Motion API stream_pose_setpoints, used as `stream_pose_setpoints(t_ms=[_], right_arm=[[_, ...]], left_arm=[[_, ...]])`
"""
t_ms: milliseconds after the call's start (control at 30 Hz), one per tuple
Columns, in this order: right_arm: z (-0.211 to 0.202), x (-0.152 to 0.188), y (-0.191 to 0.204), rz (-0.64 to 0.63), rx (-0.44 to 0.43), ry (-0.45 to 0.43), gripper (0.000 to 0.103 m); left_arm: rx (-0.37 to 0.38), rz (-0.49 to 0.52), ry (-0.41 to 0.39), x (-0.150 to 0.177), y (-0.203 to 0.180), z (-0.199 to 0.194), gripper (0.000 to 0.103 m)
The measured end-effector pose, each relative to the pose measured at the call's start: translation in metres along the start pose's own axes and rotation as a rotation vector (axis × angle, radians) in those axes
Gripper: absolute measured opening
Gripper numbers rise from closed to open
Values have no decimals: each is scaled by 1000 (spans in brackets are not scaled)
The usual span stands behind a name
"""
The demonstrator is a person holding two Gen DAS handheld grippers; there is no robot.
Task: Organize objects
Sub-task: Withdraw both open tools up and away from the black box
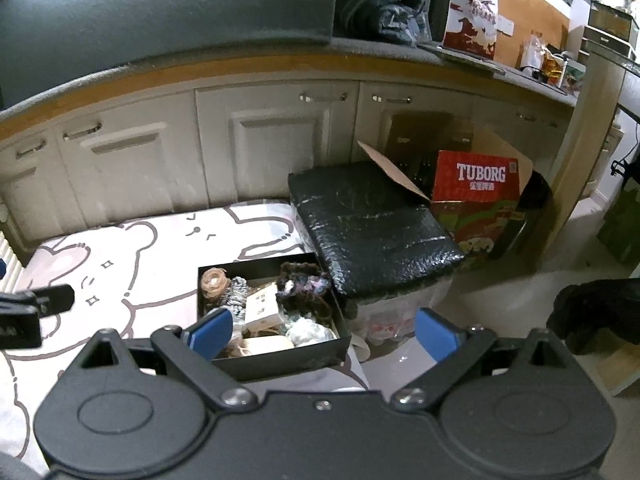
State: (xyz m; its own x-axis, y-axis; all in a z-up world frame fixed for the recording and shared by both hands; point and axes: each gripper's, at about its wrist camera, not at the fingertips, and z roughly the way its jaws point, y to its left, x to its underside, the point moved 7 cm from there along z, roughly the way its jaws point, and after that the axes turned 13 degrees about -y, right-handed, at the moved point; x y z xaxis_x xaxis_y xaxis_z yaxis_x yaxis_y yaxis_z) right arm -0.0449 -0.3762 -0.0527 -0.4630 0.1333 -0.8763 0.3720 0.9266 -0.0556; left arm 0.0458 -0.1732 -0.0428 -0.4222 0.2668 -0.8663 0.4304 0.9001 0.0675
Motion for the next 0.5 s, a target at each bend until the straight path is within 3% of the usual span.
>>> stream_pose_setpoints(t_ms=[500], right_arm=[[-18,12,8,-42,18,-30,99]], left_arm=[[-20,0,29,16,7,-5,103]])
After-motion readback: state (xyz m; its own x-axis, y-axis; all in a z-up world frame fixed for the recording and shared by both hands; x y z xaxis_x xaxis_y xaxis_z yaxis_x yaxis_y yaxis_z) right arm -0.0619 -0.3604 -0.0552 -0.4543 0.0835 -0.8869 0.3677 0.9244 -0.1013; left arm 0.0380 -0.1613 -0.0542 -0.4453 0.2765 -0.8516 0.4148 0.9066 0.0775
